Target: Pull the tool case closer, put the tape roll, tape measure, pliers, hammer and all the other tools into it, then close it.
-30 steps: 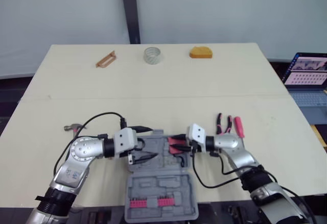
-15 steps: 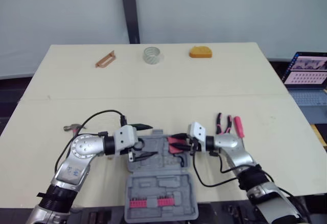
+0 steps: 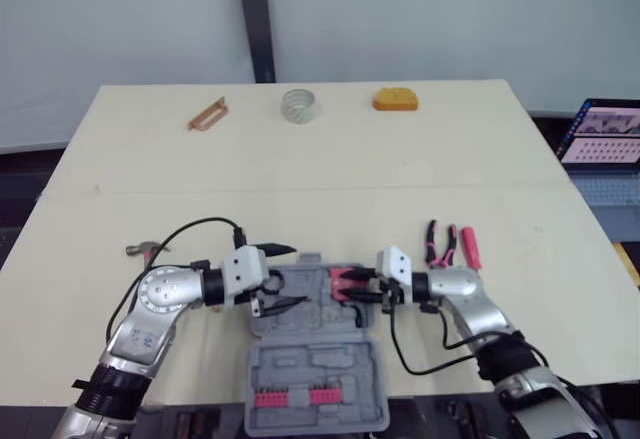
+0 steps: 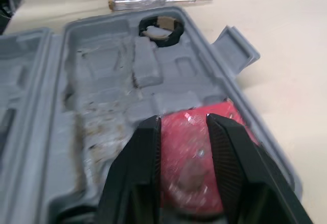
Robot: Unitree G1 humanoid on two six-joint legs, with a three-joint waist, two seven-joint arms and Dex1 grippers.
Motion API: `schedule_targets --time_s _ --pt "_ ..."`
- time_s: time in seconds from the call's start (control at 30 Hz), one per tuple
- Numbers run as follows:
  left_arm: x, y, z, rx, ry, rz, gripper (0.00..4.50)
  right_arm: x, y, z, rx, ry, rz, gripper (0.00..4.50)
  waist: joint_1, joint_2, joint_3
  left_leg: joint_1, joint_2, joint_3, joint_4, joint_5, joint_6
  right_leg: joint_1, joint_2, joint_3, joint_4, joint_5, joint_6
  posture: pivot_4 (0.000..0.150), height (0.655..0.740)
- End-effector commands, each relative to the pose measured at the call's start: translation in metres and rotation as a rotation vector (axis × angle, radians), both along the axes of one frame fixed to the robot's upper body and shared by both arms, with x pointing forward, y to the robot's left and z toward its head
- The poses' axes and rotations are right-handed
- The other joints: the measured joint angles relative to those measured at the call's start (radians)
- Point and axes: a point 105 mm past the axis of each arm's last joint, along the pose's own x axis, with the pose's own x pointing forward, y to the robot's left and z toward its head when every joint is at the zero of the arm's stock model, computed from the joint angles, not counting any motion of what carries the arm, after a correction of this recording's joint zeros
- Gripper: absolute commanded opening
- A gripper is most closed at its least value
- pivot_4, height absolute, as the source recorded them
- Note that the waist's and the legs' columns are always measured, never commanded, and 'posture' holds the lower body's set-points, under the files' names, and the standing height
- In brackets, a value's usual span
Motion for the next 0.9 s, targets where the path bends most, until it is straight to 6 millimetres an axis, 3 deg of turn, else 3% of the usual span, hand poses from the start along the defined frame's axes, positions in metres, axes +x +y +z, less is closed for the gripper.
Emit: schedule_targets --time_s 0.03,0.1,0.13,0.23,0.33,0.53,0.63,0.73,0.9 --pt "-0.003 0.012 0.015 -0.05 0.001 0.058 4.5 0.005 -0.021 0.04 0.054 -0.034 -0.069 3.33 0.0 0.004 0.004 -0.001 0.0 0.0 0.0 0.0 0.0 -0.001 0.0 0.0 0.0 0.0 0.0 0.15 0.74" --pt "-0.005 0.029 0.018 -0.081 0.05 0.133 4.5 0.0 -0.04 0.047 0.03 -0.002 -0.121 4.25 0.001 0.004 0.004 -0.005 0.0 0.001 0.0 0.0 0.0 -0.006 0.0 0.0 0.001 0.0 0.0 0.15 0.74" --pt "-0.006 0.036 0.019 -0.089 0.07 0.16 4.5 -0.002 -0.049 0.049 0.02 0.013 -0.146 4.39 0.002 0.003 0.005 -0.006 0.0 0.001 -0.001 0.0 0.0 -0.008 0.0 0.0 0.002 0.0 0.0 0.15 0.74" --pt "-0.007 0.066 0.025 -0.126 0.104 0.29 4.5 -0.006 -0.086 0.047 -0.036 0.052 -0.275 4.39 0.004 0.002 0.006 -0.009 0.0 0.001 0.0 0.0 0.0 -0.011 0.0 0.0 0.002 0.0 0.0 0.15 0.74" --pt "-0.01 0.114 0.027 -0.108 0.101 0.464 4.5 -0.01 -0.126 0.05 -0.047 0.088 -0.408 4.39 0.003 0.001 0.006 -0.011 0.0 0.001 0.001 0.0 0.0 -0.012 0.0 0.0 0.001 0.0 0.0 0.15 0.74" --pt "-0.035 0.193 0.026 -0.047 0.113 0.725 4.5 -0.017 -0.196 0.054 -0.079 0.113 -0.639 4.39 0.001 0.0 0.008 -0.014 0.0 0.002 0.001 0.0 0.0 -0.015 0.0 0.0 0.001 0.0 0.0 0.15 0.74" --pt "-0.043 0.21 0.025 -0.028 0.109 0.77 4.5 -0.017 -0.209 0.054 -0.085 0.108 -0.684 4.39 0.001 -0.001 0.008 -0.014 0.0 0.002 0.001 0.0 0.0 -0.015 0.0 0.0 0.001 0.0 0.0 0.15 0.74" --pt "-0.068 0.254 0.01 -0.014 0.126 0.951 4.5 -0.021 -0.25 0.045 -0.095 0.123 -0.848 4.39 -0.001 -0.002 0.009 -0.014 0.0 0.002 0.001 0.0 0.0 -0.015 0.0 0.0 0.001 0.0 0.0 0.15 0.74" --pt "-0.091 0.294 -0.001 -0.031 0.103 1.124 4.5 -0.029 -0.293 0.039 -0.092 0.126 -1.019 4.39 0.0 -0.003 0.011 -0.014 0.0 0.003 0.0 0.0 0.0 -0.016 0.0 0.0 0.0 0.0 0.0 0.15 0.74"
